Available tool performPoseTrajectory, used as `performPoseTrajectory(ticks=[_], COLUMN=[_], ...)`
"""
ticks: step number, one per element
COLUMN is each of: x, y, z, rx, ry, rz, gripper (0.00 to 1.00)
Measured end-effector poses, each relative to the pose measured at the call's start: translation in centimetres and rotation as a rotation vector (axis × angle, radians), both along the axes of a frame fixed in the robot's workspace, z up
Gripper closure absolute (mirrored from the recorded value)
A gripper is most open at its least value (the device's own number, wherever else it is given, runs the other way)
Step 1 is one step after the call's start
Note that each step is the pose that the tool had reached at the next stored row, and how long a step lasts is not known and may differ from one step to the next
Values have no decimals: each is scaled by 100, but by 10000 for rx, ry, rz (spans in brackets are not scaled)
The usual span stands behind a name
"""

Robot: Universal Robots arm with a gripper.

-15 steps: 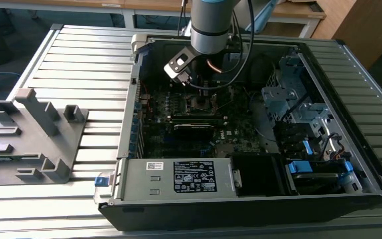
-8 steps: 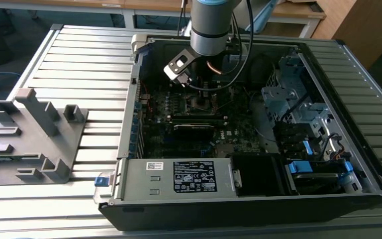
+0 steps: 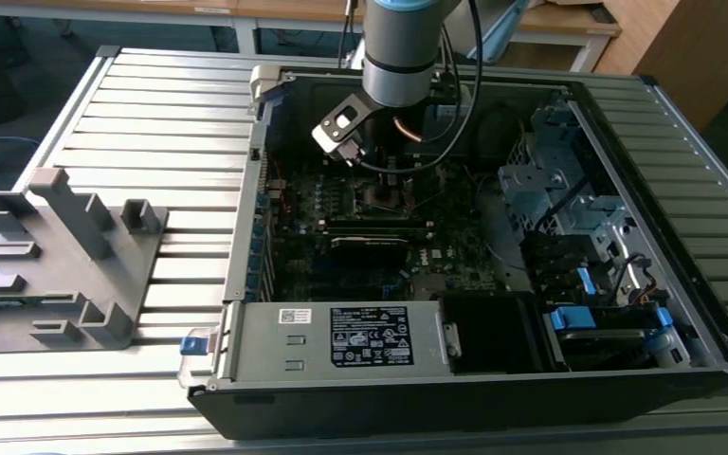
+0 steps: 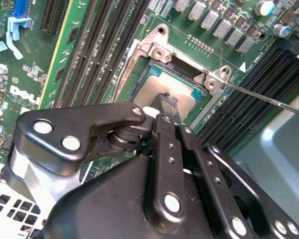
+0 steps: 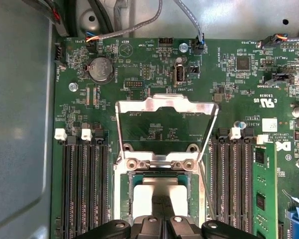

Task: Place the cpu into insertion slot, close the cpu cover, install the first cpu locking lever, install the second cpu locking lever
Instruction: 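Place the cpu into insertion slot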

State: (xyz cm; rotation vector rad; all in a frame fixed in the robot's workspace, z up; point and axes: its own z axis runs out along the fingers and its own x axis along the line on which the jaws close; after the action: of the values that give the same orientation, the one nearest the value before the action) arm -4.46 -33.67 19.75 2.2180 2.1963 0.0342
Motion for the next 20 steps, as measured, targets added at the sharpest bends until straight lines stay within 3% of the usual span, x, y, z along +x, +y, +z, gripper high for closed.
performPoseTrajectory(ticks=[4,15,20], x=[2,0,0], y=[4,0,0], z=[30,343,358], rx=[26,0,3], ry=[-14,1,-1], rz=[0,0,0], gripper=[89,89,89])
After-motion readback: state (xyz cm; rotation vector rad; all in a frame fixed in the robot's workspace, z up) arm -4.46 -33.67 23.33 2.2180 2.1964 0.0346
